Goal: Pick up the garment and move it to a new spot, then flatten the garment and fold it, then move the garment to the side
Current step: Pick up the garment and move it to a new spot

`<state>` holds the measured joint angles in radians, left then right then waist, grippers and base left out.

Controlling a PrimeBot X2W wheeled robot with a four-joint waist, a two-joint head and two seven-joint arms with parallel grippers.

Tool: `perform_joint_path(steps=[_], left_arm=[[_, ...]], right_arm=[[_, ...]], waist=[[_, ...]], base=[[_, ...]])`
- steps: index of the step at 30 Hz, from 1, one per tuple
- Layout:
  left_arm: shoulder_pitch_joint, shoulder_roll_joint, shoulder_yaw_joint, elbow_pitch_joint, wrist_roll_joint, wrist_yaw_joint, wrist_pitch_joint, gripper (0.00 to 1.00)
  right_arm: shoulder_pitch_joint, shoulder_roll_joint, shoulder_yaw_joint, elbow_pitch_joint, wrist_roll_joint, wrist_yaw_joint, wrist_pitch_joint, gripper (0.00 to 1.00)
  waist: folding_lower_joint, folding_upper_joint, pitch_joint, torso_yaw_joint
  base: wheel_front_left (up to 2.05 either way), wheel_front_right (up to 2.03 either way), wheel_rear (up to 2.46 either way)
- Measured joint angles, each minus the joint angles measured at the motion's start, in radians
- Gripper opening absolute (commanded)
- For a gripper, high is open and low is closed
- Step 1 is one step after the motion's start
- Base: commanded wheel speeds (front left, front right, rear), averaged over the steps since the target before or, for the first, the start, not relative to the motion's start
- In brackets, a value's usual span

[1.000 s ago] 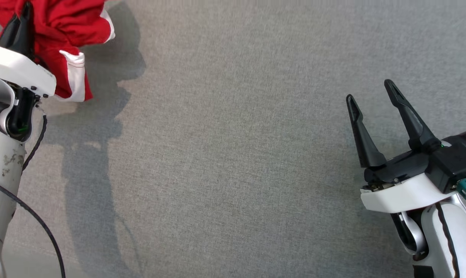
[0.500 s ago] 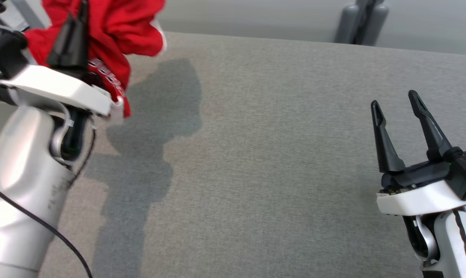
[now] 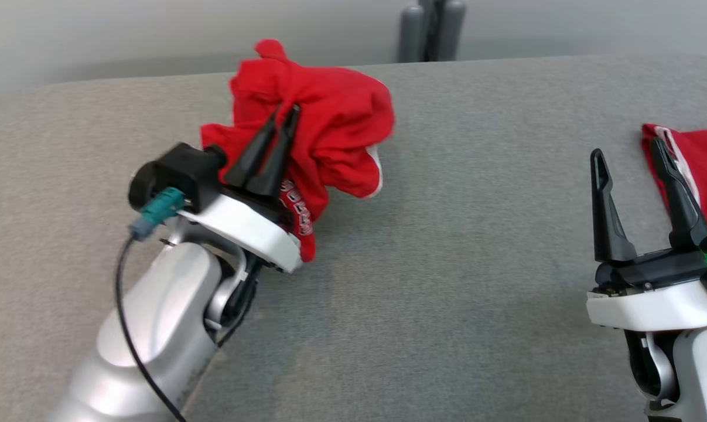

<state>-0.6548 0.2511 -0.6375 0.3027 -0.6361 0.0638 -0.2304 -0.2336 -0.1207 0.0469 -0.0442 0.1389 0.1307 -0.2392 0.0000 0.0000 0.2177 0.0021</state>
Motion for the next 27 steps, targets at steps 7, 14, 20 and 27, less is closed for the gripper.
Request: perform_joint_path(steps=[7,14,20,27], left_arm=[[0.02,-0.059,-0.058,0.076,0.056,0.018,-0.017,0.0],[0.028,-0.104,-0.077,0.174,0.099,0.016,-0.027,0.0],[0.047,-0.135,-0.069,0.198,0.131,0.009,-0.031,0.0],[0.069,-0.165,-0.072,0.228,0.179,-0.028,-0.033,1.0]], right_arm=[[0.003,0.015,0.014,0.015,0.0,0.0,-0.011,1.0],[0.003,0.017,0.025,0.027,0.003,0.0,-0.017,1.0],[0.015,0.017,0.018,0.031,0.003,0.0,-0.018,1.0],[0.02,0.018,0.021,0.037,0.0,0.0,-0.021,1.0]], waist=[[0.0,0.0,0.024,-0.097],[0.0,0.0,0.035,-0.16],[0.0,0.0001,0.02,-0.171],[0.0,0.0,0.021,-0.149]], base=[[0.0,0.0,0.0],[0.0,0.0,0.0],[0.0,0.0,0.0],[0.0,0.0,0.0]])
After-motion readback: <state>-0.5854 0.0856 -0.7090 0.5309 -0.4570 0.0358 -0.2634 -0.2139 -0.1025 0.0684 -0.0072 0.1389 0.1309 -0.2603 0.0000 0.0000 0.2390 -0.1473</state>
